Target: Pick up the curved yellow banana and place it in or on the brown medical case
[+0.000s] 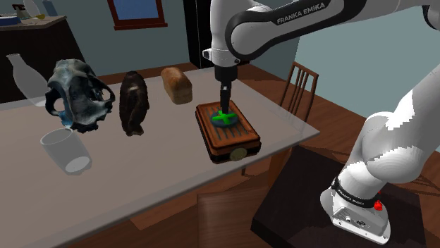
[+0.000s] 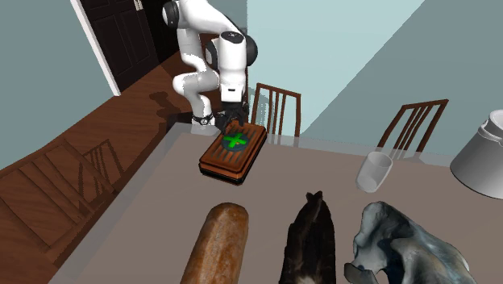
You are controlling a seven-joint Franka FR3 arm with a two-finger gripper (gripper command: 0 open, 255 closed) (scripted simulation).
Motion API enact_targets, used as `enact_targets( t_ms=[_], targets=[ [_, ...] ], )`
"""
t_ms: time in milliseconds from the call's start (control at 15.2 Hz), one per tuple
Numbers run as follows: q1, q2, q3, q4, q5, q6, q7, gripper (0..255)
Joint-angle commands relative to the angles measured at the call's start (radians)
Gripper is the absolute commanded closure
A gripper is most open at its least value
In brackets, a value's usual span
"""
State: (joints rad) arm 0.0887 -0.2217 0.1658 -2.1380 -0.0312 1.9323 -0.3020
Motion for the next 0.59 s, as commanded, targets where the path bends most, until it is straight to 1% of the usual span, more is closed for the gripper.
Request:
enact_targets(
  t_ms=[0, 66, 528],
  targets=[
    [0.002, -0.008, 0.001, 0.052, 0.002, -0.061, 0.0, 0],
    [0.002, -0.011, 0.001, 0.076, 0.003, -0.087, -0.001, 0],
    [0.002, -0.011, 0.002, 0.076, 0.003, -0.087, -0.001, 0]
  ],
)
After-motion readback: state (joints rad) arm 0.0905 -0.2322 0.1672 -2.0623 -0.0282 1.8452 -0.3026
